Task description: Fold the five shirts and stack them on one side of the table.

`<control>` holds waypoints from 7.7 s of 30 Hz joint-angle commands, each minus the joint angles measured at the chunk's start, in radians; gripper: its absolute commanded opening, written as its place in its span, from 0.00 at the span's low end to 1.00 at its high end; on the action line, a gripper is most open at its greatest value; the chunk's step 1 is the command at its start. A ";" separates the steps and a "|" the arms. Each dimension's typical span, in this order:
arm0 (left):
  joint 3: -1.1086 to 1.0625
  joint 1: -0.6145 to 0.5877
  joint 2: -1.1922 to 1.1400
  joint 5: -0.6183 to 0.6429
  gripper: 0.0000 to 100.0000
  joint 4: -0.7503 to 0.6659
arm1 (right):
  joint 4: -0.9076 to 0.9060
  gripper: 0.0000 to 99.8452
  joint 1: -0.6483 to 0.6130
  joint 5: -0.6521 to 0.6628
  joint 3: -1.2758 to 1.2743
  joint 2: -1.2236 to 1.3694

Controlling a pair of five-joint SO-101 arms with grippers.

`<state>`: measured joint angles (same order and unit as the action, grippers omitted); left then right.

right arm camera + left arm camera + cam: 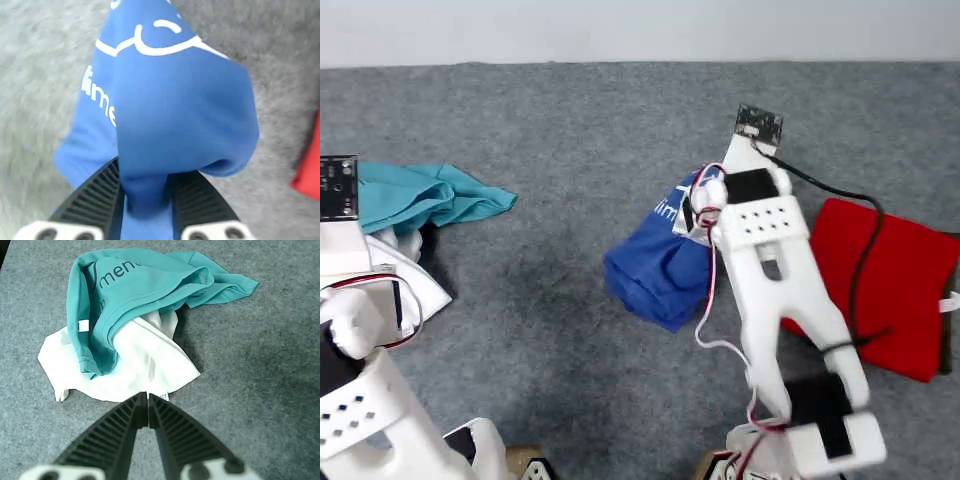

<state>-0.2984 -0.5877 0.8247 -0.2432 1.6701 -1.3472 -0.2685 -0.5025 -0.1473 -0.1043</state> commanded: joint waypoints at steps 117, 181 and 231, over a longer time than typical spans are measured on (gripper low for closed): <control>0.007 0.021 0.005 -0.014 0.02 -0.032 | -0.400 0.01 0.871 1.126 0.416 0.113; -0.071 -0.063 -1.053 -0.393 0.24 -0.565 | -0.441 0.01 0.567 0.766 -0.196 -0.189; 0.834 0.694 -0.589 0.080 0.01 -0.126 | -0.441 0.01 0.565 0.769 -0.193 -0.191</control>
<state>0.4902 0.0215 0.1880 -0.1695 1.5459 -1.7507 0.3053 0.2739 -0.3498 -0.2532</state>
